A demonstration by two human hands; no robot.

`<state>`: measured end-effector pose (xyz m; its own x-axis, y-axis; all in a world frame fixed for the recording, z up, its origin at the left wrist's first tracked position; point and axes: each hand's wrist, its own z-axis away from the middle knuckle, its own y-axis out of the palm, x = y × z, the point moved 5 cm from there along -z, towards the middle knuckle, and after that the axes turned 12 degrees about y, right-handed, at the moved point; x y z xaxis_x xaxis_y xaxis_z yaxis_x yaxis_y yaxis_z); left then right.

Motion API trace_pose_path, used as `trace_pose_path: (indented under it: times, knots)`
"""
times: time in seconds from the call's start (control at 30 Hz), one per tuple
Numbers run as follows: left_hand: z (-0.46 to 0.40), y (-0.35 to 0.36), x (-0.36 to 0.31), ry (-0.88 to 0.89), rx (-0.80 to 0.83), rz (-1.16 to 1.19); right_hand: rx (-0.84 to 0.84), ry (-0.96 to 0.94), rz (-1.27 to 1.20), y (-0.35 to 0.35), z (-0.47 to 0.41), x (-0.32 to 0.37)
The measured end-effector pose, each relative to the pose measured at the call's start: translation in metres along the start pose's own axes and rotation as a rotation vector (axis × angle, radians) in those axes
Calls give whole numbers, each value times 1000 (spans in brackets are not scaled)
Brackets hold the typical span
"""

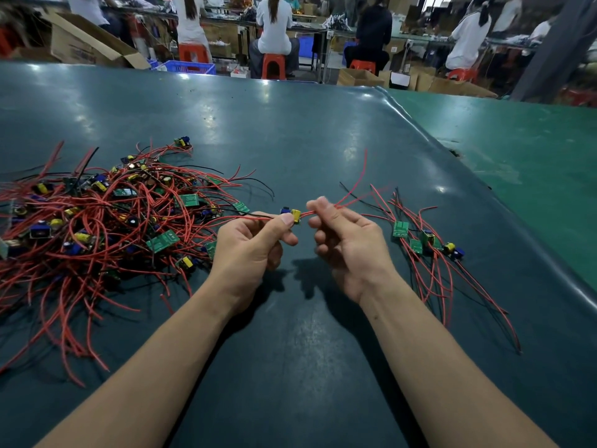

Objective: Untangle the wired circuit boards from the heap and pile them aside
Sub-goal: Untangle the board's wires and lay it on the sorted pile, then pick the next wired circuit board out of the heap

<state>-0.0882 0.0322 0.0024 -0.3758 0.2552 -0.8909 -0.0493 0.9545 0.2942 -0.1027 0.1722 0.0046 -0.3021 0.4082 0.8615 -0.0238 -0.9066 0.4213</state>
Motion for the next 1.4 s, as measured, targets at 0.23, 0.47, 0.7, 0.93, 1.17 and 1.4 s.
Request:
trace_pose_path:
  times: [0.23, 0.47, 0.7, 0.93, 1.17, 1.4]
  knots:
    - [1, 2, 1, 40, 51, 11, -321, -243, -294, -35, 2, 26]
    - [-2, -3, 0, -4, 7, 119, -283, -64, -388, -38, -5, 14]
    - [-1, 0, 1, -57, 58, 142, 202, -343, 493, 22, 9, -8]
    - [-2, 3, 4, -83, 82, 87, 55, -655, 617, 20, 19, -2]
    - [-3, -3, 4, -24, 15, -20, -467, -481, -105, -26, 16, 20]
    - [4, -9, -16, 376, -7, -675, -630, -170, -494, -55, 8, 7]
